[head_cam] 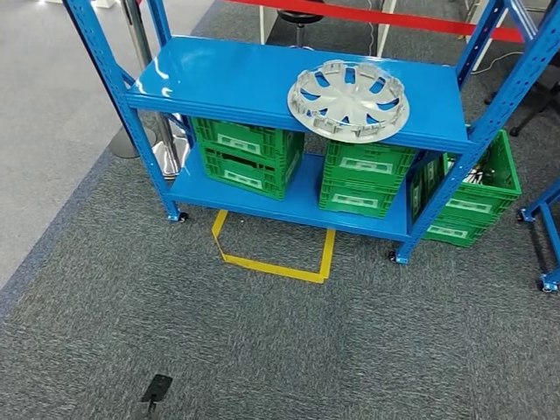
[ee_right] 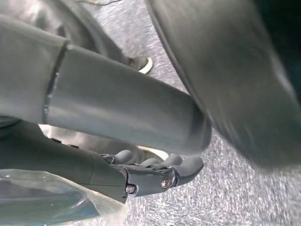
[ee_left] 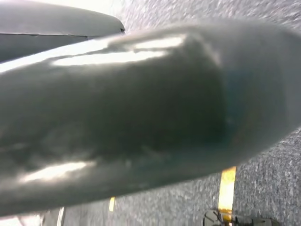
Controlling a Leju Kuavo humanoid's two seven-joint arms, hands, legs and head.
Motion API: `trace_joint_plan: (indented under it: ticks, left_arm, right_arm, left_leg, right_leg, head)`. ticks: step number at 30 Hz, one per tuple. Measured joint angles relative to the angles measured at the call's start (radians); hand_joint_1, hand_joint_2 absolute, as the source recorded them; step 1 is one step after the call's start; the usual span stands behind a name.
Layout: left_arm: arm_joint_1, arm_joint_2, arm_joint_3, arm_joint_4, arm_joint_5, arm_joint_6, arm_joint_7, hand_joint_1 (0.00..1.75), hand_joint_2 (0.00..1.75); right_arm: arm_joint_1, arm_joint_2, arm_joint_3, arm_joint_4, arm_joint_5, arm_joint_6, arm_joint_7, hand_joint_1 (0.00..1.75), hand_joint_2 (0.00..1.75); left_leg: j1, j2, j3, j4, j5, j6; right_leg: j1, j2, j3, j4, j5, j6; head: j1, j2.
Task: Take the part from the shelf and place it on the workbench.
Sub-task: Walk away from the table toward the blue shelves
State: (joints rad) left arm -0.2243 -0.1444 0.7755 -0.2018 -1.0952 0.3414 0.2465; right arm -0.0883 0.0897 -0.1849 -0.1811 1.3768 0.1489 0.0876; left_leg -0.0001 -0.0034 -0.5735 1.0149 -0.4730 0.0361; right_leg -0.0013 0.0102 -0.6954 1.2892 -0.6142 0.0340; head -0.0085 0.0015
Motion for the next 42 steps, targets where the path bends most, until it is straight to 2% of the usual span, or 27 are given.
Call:
trace_joint_plan:
  ticks: [2,3,4,5,9,11,13,14,15,16,17,18,19,20,23,25,26,28,29,30,31,33,34,35,39,40,42]
  left_arm:
    - [0.004,-0.001,0.014,0.000,0.016,0.000,-0.002,0.00,0.00]
    - [0.005,-0.001,0.020,0.000,0.021,0.000,-0.003,0.00,0.00]
    - [0.006,0.000,0.025,0.000,0.024,0.000,-0.004,0.00,0.00]
    - [0.006,0.000,0.030,0.000,0.027,0.000,-0.004,0.00,0.00]
    - [0.009,0.002,0.046,0.000,0.030,0.007,-0.001,0.00,0.00]
    - [0.009,0.003,0.051,0.000,0.027,0.012,0.002,0.00,0.00]
    - [0.011,0.005,0.053,0.000,0.024,0.014,0.009,0.00,0.00]
    - [0.012,0.005,0.053,0.000,0.022,0.013,0.015,0.00,0.00]
    - [0.013,0.006,0.054,0.000,0.020,0.012,0.019,0.00,0.00]
    - [0.013,0.006,0.054,0.000,0.017,0.009,0.023,0.00,0.00]
    - [0.013,0.007,0.054,0.000,0.013,0.006,0.027,0.00,0.00]
    - [0.012,0.008,0.054,0.000,0.010,0.002,0.030,0.00,0.00]
    - [0.010,0.008,0.054,0.000,0.008,0.000,0.032,0.00,0.00]
    - [0.008,0.008,0.053,0.000,0.006,-0.001,0.033,0.00,0.00]
    - [0.006,0.008,0.054,0.000,0.006,-0.001,0.033,0.00,0.00]
    - [0.007,0.009,0.054,0.000,0.006,-0.003,0.033,0.00,0.00]
    - [0.006,0.009,0.054,0.000,0.006,-0.005,0.033,0.00,0.00]
    - [0.005,0.008,0.054,0.000,0.006,-0.009,0.033,0.00,0.00]
    - [0.005,0.008,0.054,0.000,0.006,-0.010,0.033,0.00,0.00]
    - [0.006,0.008,0.054,0.000,0.006,-0.010,0.033,0.00,0.00]
    - [0.007,0.008,0.054,0.000,0.006,-0.011,0.033,0.00,0.00]
    - [0.008,0.008,0.054,0.000,0.004,-0.012,0.033,0.00,0.00]
    - [0.007,0.008,0.054,0.000,0.002,-0.013,0.033,0.00,0.00]
    - [0.006,0.008,0.054,0.000,-0.001,-0.015,0.033,0.00,0.00]
    - [-0.006,0.009,0.052,0.000,-0.013,-0.025,0.032,0.00,0.00]
    - [-0.010,0.010,0.051,0.000,-0.015,-0.026,0.032,0.00,0.00]
    - [-0.017,0.010,0.050,0.000,-0.017,-0.029,0.032,0.00,0.00]
  right_arm:
    - [-0.001,-0.001,0.015,-0.003,0.017,0.019,0.002,0.00,0.00]
    - [-0.002,-0.001,0.023,-0.003,0.023,0.024,0.000,0.00,0.00]
    - [-0.004,-0.001,0.030,-0.004,0.025,0.027,-0.002,0.00,0.00]
    - [-0.005,-0.001,0.036,-0.004,0.026,0.029,-0.006,0.00,0.00]
    - [-0.005,0.000,0.056,-0.008,0.026,0.029,-0.026,0.00,0.00]
    - [-0.006,0.000,0.063,-0.009,0.025,0.029,-0.033,0.00,0.00]
    - [-0.006,0.000,0.068,-0.009,0.017,0.027,-0.041,0.00,0.00]
    - [-0.005,0.000,0.069,-0.009,0.011,0.024,-0.048,0.00,0.00]
    - [-0.003,0.000,0.069,-0.009,0.004,0.018,-0.057,0.00,0.00]
    - [-0.001,0.000,0.069,-0.010,0.000,0.011,-0.068,0.00,0.00]
    - [0.000,0.001,0.070,-0.010,-0.003,0.005,-0.083,0.00,0.00]
    - [0.002,0.003,0.072,-0.010,-0.004,0.000,-0.094,0.00,0.00]
    - [0.003,0.006,0.076,-0.011,-0.003,-0.004,-0.104,0.00,0.00]
    - [0.005,0.009,0.081,-0.011,-0.002,-0.007,-0.111,0.00,0.00]
    - [0.010,0.013,0.090,-0.011,-0.005,-0.026,-0.127,0.00,0.00]
    - [0.009,0.013,0.091,-0.012,-0.009,-0.036,-0.137,0.00,0.00]
    - [0.009,0.013,0.092,-0.013,-0.011,-0.041,-0.140,0.00,0.00]
    - [0.011,0.012,0.093,-0.013,-0.018,-0.051,-0.145,0.00,0.00]
    - [0.011,0.011,0.093,-0.013,-0.022,-0.055,-0.147,0.00,0.00]
    - [0.010,0.010,0.093,-0.013,-0.025,-0.059,-0.148,0.00,0.00]
    - [0.010,0.009,0.093,-0.013,-0.027,-0.061,-0.148,0.00,0.00]
    - [0.011,0.009,0.093,-0.013,-0.029,-0.064,-0.148,0.00,0.00]
    - [0.013,0.009,0.093,-0.013,-0.032,-0.066,-0.147,0.00,0.00]
    - [0.014,0.009,0.093,-0.012,-0.035,-0.069,-0.145,0.00,0.00]
    - [0.022,0.009,0.093,-0.012,-0.055,-0.085,-0.138,0.00,0.00]
    - [0.023,0.009,0.093,-0.013,-0.059,-0.088,-0.136,0.00,0.00]
    - [0.023,0.009,0.093,-0.012,-0.062,-0.090,-0.135,0.00,0.00]
  left_leg:
    - [0.000,-0.001,0.011,0.001,-0.008,-0.003]
    - [-0.002,-0.002,0.015,0.003,-0.013,-0.007]
    - [-0.004,-0.003,0.015,0.006,-0.017,-0.011]
    - [-0.006,-0.003,0.014,0.008,-0.019,-0.016]
    - [-0.005,-0.002,0.009,0.029,-0.035,-0.034]
    - [-0.001,-0.001,-0.034,0.123,-0.078,-0.047]
    - [0.004,0.000,-0.107,0.257,-0.122,-0.055]
    - [0.006,0.000,-0.132,0.295,-0.123,-0.057]
    - [0.006,0.000,-0.141,0.297,-0.104,-0.057]
    - [0.007,0.000,-0.133,0.260,-0.066,-0.055]
    - [0.007,0.000,-0.110,0.195,-0.019,-0.051]
    - [0.004,0.000,-0.086,0.133,0.014,-0.045]
    - [0.002,0.000,-0.063,0.077,0.033,-0.039]
    - [-0.002,0.000,-0.049,0.044,0.036,-0.034]
    - [-0.005,-0.002,-0.036,0.016,0.019,-0.020]
    - [0.000,-0.002,-0.024,0.003,0.016,-0.010]
    - [0.001,-0.002,-0.017,-0.001,0.013,-0.006]
    - [0.000,-0.001,-0.007,-0.001,0.003,0.001]
    - [-0.001,-0.001,0.000,-0.001,-0.003,0.002]
    - [-0.001,-0.001,0.009,-0.001,-0.010,0.002]
    - [-0.001,-0.002,0.019,-0.001,-0.018,0.001]
    - [-0.001,-0.004,0.042,0.000,-0.036,-0.004]
    - [-0.003,-0.005,0.048,0.002,-0.044,-0.009]
    - [-0.004,-0.006,0.050,0.004,-0.050,-0.013]
    - [-0.006,-0.005,0.048,0.009,-0.063,-0.031]
    - [-0.005,-0.004,0.040,0.031,-0.075,-0.037]
    - [-0.001,-0.003,-0.015,0.144,-0.118,-0.049]
  right_leg:
    - [0.000,0.000,0.052,-0.121,0.078,-0.002]
    - [0.001,0.000,0.082,-0.185,0.105,-0.004]
    - [0.001,0.001,0.107,-0.232,0.116,-0.008]
    - [0.002,0.002,0.121,-0.256,0.115,-0.012]
    - [-0.001,0.004,0.137,-0.270,0.106,-0.033]
    - [-0.004,0.002,0.149,-0.273,0.101,-0.043]
    - [-0.004,0.001,0.158,-0.273,0.093,-0.048]
    - [-0.003,0.002,0.163,-0.273,0.089,-0.049]
    - [-0.003,0.003,0.170,-0.273,0.084,-0.049]
    - [-0.003,0.004,0.178,-0.273,0.078,-0.048]
    - [-0.003,0.005,0.187,-0.273,0.072,-0.047]
    - [-0.002,0.005,0.191,-0.273,0.065,-0.044]
    - [-0.001,0.005,0.193,-0.274,0.059,-0.040]
    - [0.000,0.004,0.191,-0.274,0.054,-0.034]
    - [-0.002,-0.001,0.193,-0.282,0.044,-0.018]
    - [-0.001,-0.002,0.180,-0.247,0.022,-0.009]
    - [-0.001,-0.002,0.154,-0.197,0.000,-0.005]
    - [-0.001,-0.001,0.072,-0.060,-0.048,-0.001]
    - [-0.001,-0.001,0.036,-0.010,-0.054,0.001]
    - [0.000,-0.001,0.016,0.006,-0.038,0.002]
    - [-0.001,-0.002,0.017,-0.019,-0.002,0.002]
    - [-0.002,-0.005,0.057,-0.140,0.091,0.002]
    - [-0.003,-0.006,0.081,-0.197,0.117,-0.001]
    - [-0.002,-0.007,0.097,-0.232,0.127,-0.005]
    - [-0.003,-0.005,0.114,-0.257,0.112,-0.028]
    - [-0.005,-0.006,0.120,-0.260,0.109,-0.034]
    - [-0.008,-0.009,0.136,-0.264,0.099,-0.045]
  head:
    - [0.000,0.000]
    - [0.001,0.000]
    - [0.000,0.000]
    - [0.000,0.000]
    - [-0.006,0.000]
    - [-0.011,0.000]
    - [-0.013,0.000]
    - [-0.013,0.000]
    - [-0.013,0.000]
    - [-0.013,0.000]
    - [-0.013,0.000]
    - [-0.012,0.000]
    - [-0.013,0.000]
    - [-0.013,0.000]
    - [-0.012,0.000]
    - [-0.010,0.000]
    - [-0.009,0.000]
    - [-0.008,0.000]
    - [-0.009,0.000]
    - [-0.008,0.000]
    - [-0.008,0.000]
    - [-0.008,0.000]
    - [-0.008,0.000]
    - [-0.008,0.000]
    - [-0.013,0.000]
    - [-0.015,0.000]
    - [-0.017,0.000]
